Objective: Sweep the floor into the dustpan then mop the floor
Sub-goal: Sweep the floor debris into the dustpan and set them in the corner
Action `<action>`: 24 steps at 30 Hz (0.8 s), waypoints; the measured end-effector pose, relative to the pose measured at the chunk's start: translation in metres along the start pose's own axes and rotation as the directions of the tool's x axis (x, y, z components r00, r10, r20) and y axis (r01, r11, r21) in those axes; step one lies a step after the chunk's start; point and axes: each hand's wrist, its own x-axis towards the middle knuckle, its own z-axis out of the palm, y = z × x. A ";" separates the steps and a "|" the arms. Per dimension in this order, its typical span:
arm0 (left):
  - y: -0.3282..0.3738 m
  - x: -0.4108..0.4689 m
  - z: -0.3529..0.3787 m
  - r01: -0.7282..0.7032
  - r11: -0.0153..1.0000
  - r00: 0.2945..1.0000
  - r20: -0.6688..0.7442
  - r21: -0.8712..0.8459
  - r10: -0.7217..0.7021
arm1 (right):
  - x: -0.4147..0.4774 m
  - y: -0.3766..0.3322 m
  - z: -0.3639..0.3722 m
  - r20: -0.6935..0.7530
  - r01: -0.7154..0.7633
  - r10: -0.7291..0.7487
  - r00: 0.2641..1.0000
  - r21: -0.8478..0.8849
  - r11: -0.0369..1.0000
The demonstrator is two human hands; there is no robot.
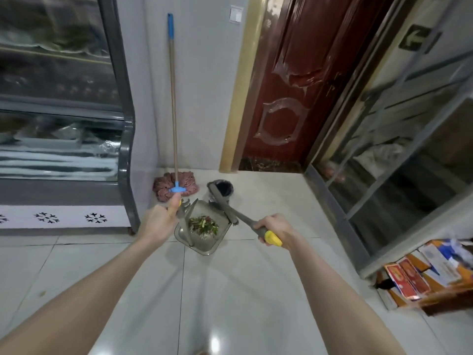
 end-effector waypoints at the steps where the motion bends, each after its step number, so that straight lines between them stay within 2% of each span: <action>1: 0.007 0.021 0.006 -0.018 1.000 1.000 -0.013 0.003 0.018 | 0.019 -0.013 -0.008 0.012 0.009 -0.008 1.000 -0.041 0.999; 14: 0.097 0.194 0.069 -0.019 0.989 0.997 -0.076 0.148 0.030 | 0.224 -0.120 -0.098 0.161 0.133 -0.082 0.984 -0.338 0.932; 19: 0.137 0.251 0.100 0.024 0.978 0.995 -0.102 0.207 -0.003 | 0.296 -0.158 -0.143 0.227 0.179 -0.097 0.969 -0.375 0.910; 24: 0.162 0.288 0.122 -0.021 0.933 0.998 -0.052 0.360 0.042 | 0.348 -0.177 -0.171 0.252 0.243 -0.153 0.956 -0.380 0.893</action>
